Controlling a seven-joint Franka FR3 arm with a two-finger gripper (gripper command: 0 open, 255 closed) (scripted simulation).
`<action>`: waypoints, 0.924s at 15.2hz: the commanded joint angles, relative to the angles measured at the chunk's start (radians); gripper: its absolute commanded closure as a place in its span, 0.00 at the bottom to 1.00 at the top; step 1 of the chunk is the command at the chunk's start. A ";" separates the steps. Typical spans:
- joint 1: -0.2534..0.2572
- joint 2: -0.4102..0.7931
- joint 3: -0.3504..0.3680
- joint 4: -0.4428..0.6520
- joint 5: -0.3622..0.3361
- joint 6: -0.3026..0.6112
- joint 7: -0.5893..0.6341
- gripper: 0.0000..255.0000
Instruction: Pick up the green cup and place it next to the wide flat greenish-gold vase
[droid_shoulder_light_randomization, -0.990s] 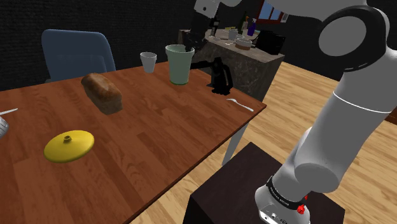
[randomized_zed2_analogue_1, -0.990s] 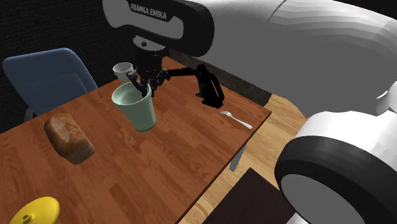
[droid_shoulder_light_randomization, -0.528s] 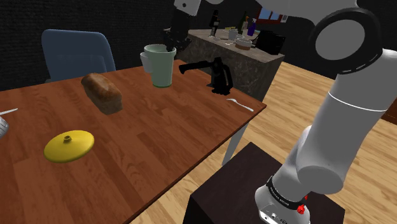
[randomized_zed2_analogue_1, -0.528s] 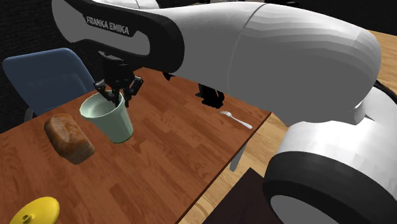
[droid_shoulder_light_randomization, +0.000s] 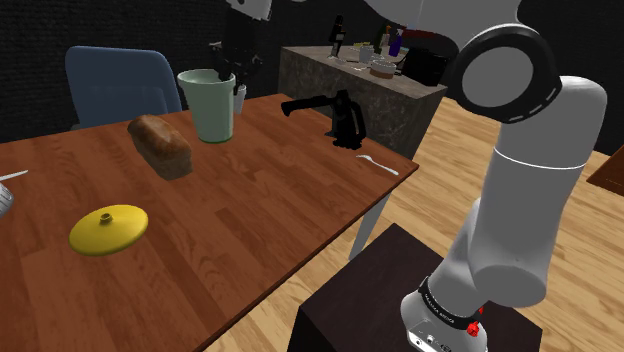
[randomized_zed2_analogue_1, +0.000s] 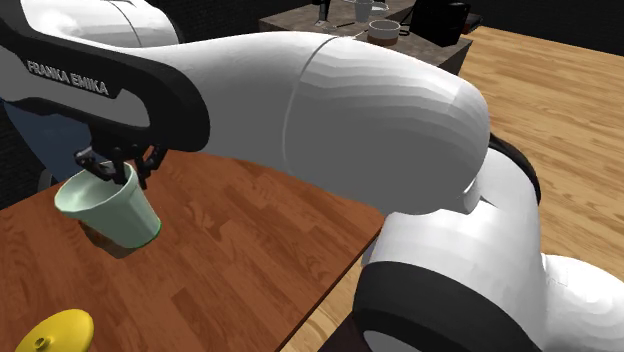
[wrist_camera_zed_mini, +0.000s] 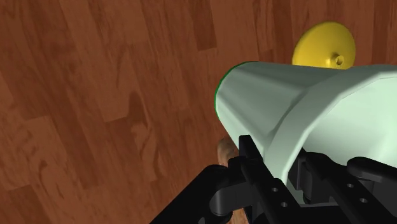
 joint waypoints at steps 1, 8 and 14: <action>0.025 0.035 0.014 0.047 -0.006 0.000 0.042 1.00; 0.107 0.262 0.050 0.389 -0.028 -0.086 0.187 1.00; 0.134 0.313 0.055 0.415 -0.033 -0.055 0.213 1.00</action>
